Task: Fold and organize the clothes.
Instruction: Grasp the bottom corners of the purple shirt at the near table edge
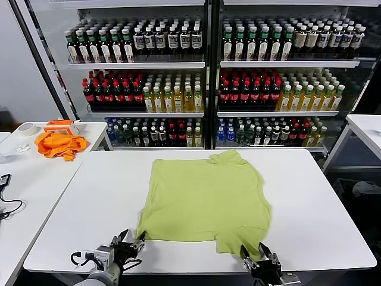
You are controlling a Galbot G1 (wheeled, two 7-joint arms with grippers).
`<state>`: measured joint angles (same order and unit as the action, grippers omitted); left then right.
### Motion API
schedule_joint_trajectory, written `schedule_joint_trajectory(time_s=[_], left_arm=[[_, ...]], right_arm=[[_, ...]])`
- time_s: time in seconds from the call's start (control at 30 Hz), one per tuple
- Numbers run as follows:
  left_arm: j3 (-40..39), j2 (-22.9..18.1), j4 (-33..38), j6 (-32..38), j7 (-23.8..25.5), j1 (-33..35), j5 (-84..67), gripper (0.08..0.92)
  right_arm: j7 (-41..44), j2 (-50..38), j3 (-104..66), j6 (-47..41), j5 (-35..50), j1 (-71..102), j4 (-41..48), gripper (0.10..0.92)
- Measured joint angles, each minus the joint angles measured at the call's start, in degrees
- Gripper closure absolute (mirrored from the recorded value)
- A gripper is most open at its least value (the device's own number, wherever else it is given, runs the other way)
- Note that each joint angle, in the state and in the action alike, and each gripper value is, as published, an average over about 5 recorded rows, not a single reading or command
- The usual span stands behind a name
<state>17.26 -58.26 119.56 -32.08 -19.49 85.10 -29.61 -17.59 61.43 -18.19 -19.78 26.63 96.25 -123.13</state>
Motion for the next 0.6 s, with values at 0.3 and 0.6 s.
schedule_joint_trajectory(time_s=[0.3, 0.6], left_arm=[[-0.4, -0.8, -0.6, 0.8, 1.3, -0.3, 1.2, 0.778], [0.7, -0.2, -0.5, 1.3, 4.3, -0.6, 1.0, 0.918]], right_arm=[[1.1, -0.6, -0.1, 0.6, 1.8, -0.2, -0.2, 0.882], [2.3, -1.8, -1.9, 0.5, 3.8, 1.6, -3.1, 0.921]])
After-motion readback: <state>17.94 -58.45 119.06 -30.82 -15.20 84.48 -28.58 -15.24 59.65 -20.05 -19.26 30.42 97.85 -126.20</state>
